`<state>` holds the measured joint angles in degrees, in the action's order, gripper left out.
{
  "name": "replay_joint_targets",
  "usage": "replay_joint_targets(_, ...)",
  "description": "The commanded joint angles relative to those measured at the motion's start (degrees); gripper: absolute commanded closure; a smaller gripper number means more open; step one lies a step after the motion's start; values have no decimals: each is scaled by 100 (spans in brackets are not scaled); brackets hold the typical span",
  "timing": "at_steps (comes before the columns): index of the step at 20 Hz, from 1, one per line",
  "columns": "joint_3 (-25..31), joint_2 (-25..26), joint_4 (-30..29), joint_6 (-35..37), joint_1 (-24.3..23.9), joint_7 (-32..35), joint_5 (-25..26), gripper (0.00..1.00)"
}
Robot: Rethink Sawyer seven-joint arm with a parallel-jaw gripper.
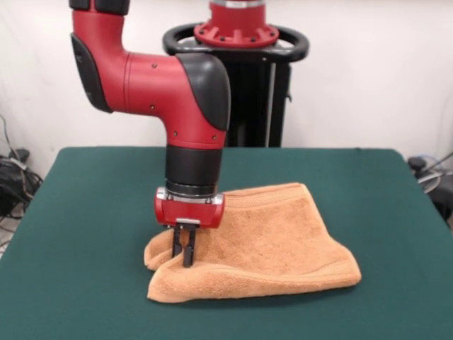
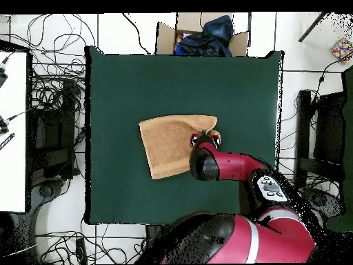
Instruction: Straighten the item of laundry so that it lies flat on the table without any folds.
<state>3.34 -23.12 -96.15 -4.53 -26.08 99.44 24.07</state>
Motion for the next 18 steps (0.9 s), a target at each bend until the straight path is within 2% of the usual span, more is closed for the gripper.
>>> replay_joint_targets(1,407,549,-504,1078,364,664,-254,100)
replay_joint_targets(3,360,482,-619,1343,390,653,-355,100)
replay_joint_targets(6,-565,164,-723,1755,1155,1018,-713,100)
replay_joint_targets(9,-1236,322,-613,2170,1602,1176,-983,100)
replay_joint_targets(14,-1478,845,-391,3127,1583,937,-1227,100)
replay_joint_targets(18,-1500,829,-308,3669,1543,572,-1140,100)
